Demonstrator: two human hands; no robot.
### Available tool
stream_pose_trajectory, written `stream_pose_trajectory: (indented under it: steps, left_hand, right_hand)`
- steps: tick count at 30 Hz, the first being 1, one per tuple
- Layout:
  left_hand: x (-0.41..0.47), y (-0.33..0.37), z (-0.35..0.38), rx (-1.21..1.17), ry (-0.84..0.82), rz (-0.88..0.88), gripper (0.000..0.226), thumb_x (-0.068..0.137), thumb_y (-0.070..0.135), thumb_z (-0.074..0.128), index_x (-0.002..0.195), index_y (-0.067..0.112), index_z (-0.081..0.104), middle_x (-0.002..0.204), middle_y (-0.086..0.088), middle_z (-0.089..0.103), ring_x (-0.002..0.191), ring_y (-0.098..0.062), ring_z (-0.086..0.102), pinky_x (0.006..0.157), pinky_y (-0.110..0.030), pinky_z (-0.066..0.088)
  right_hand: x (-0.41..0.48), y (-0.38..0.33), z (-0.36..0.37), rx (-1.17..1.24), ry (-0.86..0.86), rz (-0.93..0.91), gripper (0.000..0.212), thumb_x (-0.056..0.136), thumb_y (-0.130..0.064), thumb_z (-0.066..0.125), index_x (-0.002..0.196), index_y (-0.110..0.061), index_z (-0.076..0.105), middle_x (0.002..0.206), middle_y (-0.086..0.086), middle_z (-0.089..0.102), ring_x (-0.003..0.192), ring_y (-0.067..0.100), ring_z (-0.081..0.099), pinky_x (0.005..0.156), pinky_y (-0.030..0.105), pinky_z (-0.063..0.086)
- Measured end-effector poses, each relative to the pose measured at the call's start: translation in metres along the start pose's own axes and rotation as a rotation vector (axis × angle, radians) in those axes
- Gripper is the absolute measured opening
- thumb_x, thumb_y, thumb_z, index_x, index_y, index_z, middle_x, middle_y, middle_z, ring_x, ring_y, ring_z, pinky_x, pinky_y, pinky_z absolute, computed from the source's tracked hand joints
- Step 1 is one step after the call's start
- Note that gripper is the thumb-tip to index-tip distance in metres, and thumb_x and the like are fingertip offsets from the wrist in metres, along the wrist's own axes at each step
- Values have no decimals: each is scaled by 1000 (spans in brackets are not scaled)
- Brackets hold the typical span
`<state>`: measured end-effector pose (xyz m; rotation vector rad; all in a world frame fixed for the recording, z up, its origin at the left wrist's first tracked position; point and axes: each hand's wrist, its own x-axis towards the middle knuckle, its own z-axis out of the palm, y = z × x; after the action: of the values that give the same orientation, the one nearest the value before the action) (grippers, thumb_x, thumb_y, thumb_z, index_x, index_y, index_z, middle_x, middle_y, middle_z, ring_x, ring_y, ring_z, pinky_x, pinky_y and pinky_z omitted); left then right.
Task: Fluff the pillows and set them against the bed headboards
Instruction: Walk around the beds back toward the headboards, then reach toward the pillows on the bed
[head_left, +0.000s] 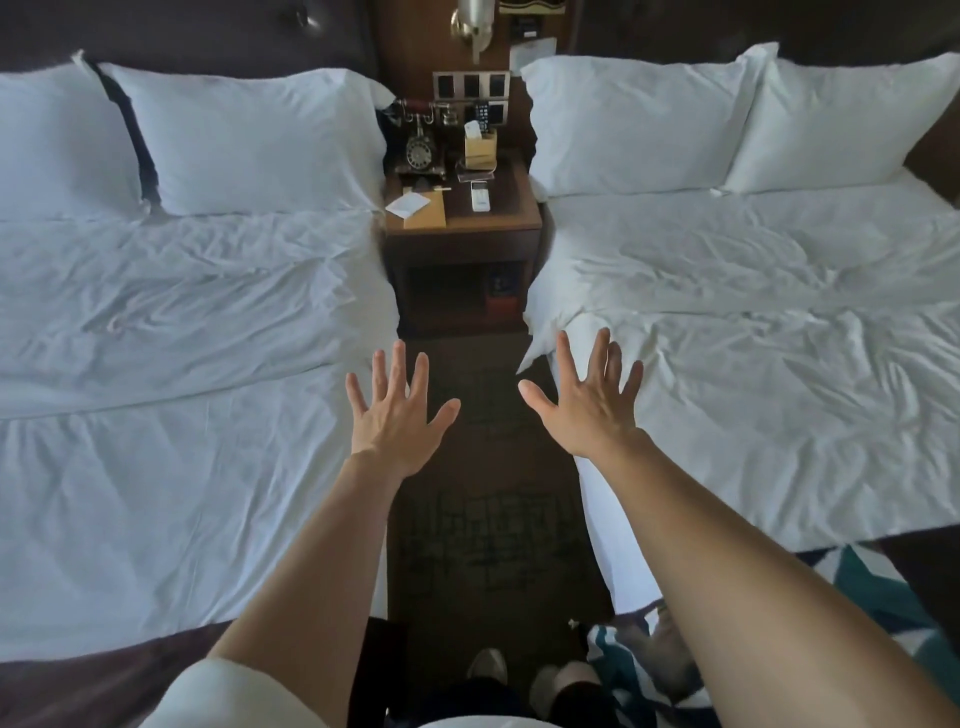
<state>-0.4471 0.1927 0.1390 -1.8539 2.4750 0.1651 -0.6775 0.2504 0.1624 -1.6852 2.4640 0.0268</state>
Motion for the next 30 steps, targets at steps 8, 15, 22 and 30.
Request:
stream_pose_trajectory:
  steps: [8,15,22,30]
  left_hand:
    - [75,0,6,28,2,-59,83,92,77,7,161,33,-3,168,-3,-20,154,-31,-19,120,-62,-10]
    - [166,3,-7,30,42,-172,85,88,77,4,161,33,-5,168,-3,-21,154,-32,-18,119,-62,-10]
    - [253,17,-23,-59,75,-302,85,87,77,3,160,34,-4,168,-3,-21,154,-32,-18,122,-64,-6]
    - [329,-16,-29,-63,41,-394,79,97,74,17,161,33,-4,167,-3,-24,152,-30,-24,117,-59,-16]
  right_hand:
    - [100,0,-4,-23,-25,-55,93,85,-83,7,161,-31,-9,166,22,-20,155,41,-10,121,63,-3]
    - [220,-9,-18,-19,-29,-122,91,89,-83,12,160,-32,-13,166,19,-22,155,40,-13,121,63,-7]
    - [323,-30,-41,-48,-31,-264,91,90,-82,14,161,-31,-12,166,19,-20,155,40,-11,120,62,-8]
    - [418,-73,-51,-95,-63,-381,88,92,-79,12,161,-29,-11,166,22,-21,154,41,-12,121,62,-7]
